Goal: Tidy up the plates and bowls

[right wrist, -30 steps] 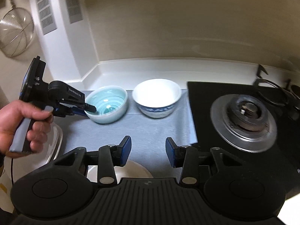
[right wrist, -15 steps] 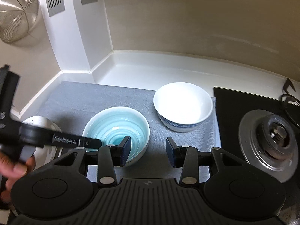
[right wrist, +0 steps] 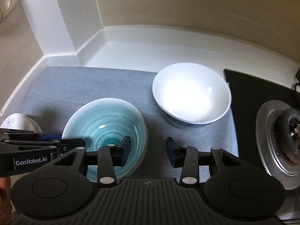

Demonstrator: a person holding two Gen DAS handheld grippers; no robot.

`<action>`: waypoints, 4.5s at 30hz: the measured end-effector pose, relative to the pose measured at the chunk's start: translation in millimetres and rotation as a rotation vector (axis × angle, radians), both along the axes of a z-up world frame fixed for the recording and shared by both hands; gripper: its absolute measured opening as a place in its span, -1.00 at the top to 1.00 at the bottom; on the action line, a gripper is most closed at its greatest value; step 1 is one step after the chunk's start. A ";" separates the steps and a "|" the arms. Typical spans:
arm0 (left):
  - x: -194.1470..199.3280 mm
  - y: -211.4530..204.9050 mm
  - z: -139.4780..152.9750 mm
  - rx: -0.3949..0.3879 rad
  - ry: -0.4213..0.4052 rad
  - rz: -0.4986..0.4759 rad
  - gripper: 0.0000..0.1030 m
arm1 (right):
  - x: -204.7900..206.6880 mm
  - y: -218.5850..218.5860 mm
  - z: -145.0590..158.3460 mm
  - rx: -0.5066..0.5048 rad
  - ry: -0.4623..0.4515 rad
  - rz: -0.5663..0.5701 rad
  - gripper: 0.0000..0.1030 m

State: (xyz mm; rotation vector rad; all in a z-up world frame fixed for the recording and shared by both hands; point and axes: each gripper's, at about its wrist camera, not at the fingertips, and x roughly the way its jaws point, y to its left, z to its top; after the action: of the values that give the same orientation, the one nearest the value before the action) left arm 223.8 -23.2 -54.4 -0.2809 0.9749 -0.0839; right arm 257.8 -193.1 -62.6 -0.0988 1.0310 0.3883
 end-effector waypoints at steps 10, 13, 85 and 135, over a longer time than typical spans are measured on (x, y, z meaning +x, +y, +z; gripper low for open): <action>-3.5 -1.2 -1.2 0.020 -0.037 0.012 0.59 | 2.0 10.3 -10.2 0.010 0.004 0.037 0.57; -6.0 -0.3 0.9 0.021 -0.056 0.021 0.63 | 3.6 4.9 -9.9 0.034 0.014 0.017 0.70; -119.5 -76.7 39.7 0.062 -0.088 -0.211 0.64 | -131.6 -95.4 42.8 0.090 0.014 -0.102 0.64; -97.0 -78.7 47.3 0.026 -0.010 -0.003 0.74 | -86.8 -126.9 51.2 0.181 0.155 -0.025 0.63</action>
State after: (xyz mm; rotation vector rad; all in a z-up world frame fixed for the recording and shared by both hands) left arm 126.9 -101.9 -7.1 -0.2547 0.9662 -0.0755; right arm 170.9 -320.0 -11.4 0.1078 1.1439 0.4695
